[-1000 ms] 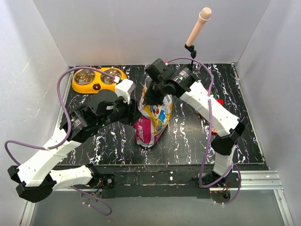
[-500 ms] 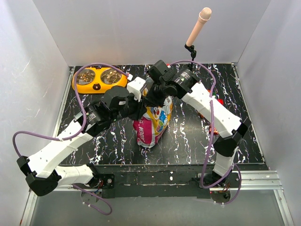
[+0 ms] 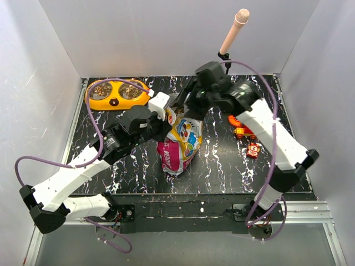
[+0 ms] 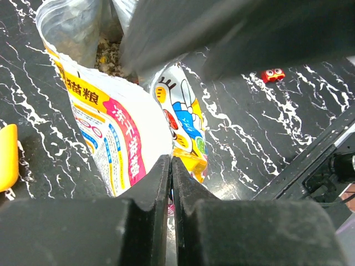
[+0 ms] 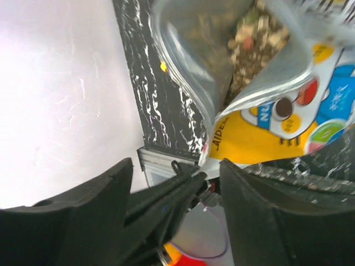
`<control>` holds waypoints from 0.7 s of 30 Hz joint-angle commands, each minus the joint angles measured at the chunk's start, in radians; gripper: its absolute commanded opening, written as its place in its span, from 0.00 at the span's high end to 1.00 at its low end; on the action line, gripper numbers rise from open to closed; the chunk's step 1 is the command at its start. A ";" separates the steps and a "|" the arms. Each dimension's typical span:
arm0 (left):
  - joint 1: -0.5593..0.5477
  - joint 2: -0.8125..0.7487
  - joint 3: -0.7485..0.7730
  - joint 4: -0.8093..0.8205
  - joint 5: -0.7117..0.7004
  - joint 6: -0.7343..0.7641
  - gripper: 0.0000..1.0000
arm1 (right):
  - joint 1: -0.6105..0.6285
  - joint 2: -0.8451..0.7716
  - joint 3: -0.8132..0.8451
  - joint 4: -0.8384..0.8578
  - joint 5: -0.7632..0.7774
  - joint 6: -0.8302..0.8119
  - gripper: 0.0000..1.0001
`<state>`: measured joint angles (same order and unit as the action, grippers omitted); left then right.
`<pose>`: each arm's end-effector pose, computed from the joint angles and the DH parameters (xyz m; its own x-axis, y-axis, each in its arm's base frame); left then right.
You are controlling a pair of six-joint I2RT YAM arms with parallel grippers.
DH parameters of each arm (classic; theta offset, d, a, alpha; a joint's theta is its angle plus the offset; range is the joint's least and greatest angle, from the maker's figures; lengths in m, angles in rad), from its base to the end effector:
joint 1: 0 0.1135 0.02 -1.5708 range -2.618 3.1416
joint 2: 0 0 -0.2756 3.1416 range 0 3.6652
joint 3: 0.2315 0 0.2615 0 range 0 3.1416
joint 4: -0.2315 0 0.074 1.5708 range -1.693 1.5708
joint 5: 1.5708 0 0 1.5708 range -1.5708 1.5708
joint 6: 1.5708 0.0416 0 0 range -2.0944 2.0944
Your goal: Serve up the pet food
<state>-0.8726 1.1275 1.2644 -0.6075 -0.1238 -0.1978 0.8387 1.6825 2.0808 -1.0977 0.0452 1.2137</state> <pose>0.1637 -0.1870 0.4044 -0.4213 0.1986 -0.8849 0.6187 0.7764 -0.1202 0.2357 0.2594 0.4670 -0.8249 0.4824 -0.2947 0.1515 0.6910 0.7068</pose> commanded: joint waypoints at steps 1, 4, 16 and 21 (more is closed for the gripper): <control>-0.003 -0.054 -0.037 0.063 0.033 -0.051 1.00 | -0.090 -0.147 -0.046 0.079 -0.034 -0.244 0.26; -0.003 -0.081 -0.054 0.080 0.058 -0.086 1.00 | -0.124 -0.198 -0.117 0.078 -0.038 -0.446 0.17; -0.003 -0.160 -0.073 0.012 0.171 -0.170 1.00 | -0.240 -0.014 -0.007 0.078 -0.214 -0.789 0.26; -0.003 -0.166 -0.045 -0.041 0.199 -0.167 1.00 | -0.240 0.086 0.080 0.098 -0.154 -0.766 0.32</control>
<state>-0.8658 1.0111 1.1683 -0.5987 -0.0395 -0.3420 0.5976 1.7409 2.0689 -1.0416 -0.1402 0.4953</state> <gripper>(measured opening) 0.019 0.706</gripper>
